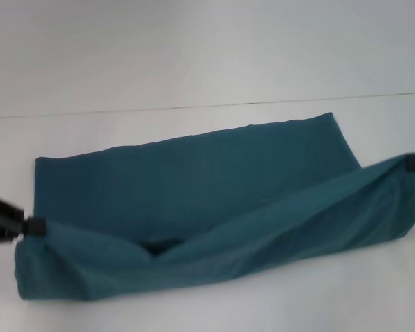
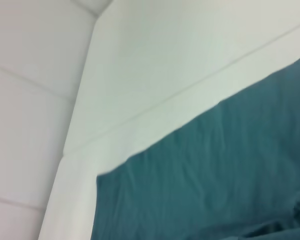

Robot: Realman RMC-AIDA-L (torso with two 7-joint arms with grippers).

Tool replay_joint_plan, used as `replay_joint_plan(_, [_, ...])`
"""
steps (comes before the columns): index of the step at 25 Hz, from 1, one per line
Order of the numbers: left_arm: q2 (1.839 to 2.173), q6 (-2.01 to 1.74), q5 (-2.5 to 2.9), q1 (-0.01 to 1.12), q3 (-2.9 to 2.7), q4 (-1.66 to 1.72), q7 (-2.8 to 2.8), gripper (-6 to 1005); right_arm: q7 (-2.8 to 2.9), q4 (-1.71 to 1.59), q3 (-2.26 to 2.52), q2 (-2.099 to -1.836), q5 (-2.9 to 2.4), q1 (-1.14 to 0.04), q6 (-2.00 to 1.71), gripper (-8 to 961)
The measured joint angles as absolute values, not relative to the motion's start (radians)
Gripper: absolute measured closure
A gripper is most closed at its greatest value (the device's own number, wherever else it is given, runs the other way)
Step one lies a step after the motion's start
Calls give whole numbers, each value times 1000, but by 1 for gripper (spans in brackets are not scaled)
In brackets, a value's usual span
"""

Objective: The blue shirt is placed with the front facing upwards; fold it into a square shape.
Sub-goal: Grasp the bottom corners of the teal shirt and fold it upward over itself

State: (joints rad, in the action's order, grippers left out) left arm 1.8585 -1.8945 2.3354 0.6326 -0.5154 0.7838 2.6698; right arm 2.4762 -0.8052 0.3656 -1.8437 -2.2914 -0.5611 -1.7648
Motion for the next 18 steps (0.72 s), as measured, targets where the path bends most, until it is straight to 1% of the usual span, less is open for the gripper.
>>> replay_joint_plan(4, [1833,-1820,2352,687,-513,741,2702,978,2478,-763,365,-1837,-2285,-579,-1674,900])
replay_joint_plan(6, [1828,-1766,2358,707,-517,732,2717,978,2480,-750,365,-1837,-2280,-590,-1623,896])
replay_joint_plan(9, [1829,-1688,2359,718,-525,721,2727,978,2480,-726,367,-1844,-2274,-615,-1543,890])
replay_joint_plan(13, [1835,-1581,2359,726,-527,693,2726,978,2458,-688,395,-1860,-2271,-653,-1421,882])
replay_joint_plan(15, [1841,-1534,2359,730,-532,679,2722,978,2455,-675,423,-1876,-2271,-670,-1353,878])
replay_joint_plan(18, [1859,-1445,2359,735,-570,670,2719,978,2455,-664,473,-1900,-2274,-690,-1253,872])
